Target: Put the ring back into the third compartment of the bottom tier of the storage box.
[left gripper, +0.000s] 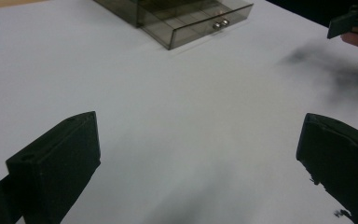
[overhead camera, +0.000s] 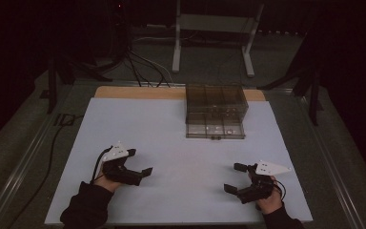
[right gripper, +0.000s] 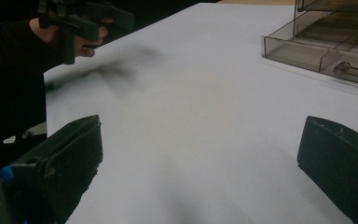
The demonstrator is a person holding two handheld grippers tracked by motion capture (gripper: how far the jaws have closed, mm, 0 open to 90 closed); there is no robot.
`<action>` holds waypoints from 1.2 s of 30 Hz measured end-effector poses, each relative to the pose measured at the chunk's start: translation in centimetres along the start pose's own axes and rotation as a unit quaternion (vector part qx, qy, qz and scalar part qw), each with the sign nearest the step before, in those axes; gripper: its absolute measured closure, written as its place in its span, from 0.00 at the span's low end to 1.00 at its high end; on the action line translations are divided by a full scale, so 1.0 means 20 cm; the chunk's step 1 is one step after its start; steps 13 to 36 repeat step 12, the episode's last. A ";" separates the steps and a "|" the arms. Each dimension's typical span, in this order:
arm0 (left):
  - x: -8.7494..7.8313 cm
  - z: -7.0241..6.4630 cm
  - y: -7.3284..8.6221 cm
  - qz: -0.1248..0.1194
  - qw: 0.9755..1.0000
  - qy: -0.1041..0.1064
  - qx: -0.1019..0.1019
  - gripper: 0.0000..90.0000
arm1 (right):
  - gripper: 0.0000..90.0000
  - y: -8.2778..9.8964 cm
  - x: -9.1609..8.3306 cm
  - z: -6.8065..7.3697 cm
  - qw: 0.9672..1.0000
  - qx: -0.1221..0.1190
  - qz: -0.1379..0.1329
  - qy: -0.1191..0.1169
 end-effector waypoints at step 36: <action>-0.15 0.05 0.23 -0.006 0.999 -0.039 -0.012 0.01 | 0.00 0.00 0.00 0.00 1.000 -0.001 0.001 -0.001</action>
Point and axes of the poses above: each handheld gripper's, and its own axes: x roughly forward along the jaws, y roughly out of its underside, z roughly to its left, the point moved 1 cm from there along x, roughly forward along the jaws, and after that the axes turned 2 degrees about z, right-handed, at the moved point
